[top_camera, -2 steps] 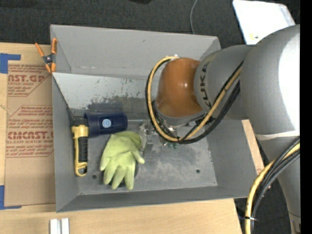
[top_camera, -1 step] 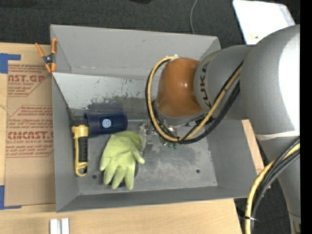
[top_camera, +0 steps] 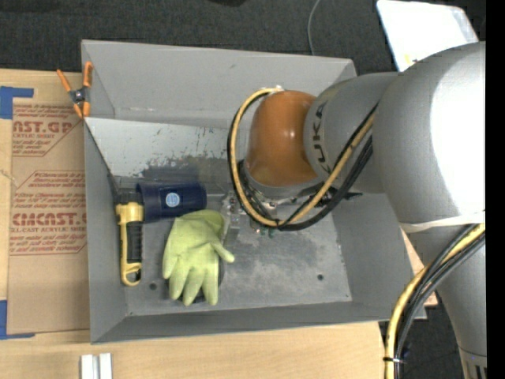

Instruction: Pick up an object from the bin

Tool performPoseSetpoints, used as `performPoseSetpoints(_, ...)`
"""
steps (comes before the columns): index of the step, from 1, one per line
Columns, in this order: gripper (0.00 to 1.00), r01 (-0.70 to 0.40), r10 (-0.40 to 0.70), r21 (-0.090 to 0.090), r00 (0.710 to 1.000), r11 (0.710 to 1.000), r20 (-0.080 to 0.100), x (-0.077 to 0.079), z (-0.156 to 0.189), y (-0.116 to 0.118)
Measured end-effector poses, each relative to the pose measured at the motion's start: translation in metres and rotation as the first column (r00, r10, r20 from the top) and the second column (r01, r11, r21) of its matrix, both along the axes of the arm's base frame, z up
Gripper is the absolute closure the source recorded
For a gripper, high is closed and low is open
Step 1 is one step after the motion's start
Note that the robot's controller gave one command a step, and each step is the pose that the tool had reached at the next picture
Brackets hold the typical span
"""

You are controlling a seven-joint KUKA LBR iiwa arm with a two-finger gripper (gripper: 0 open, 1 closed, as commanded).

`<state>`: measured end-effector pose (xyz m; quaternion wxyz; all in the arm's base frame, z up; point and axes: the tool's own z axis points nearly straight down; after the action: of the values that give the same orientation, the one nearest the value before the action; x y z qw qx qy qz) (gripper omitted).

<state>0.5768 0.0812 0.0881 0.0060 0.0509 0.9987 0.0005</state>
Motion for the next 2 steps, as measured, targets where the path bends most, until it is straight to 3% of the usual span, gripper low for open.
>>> performPoseSetpoints(2,1.00,0.278,-0.278,0.004,0.961,0.961,0.003,-0.010,-0.017,0.044)
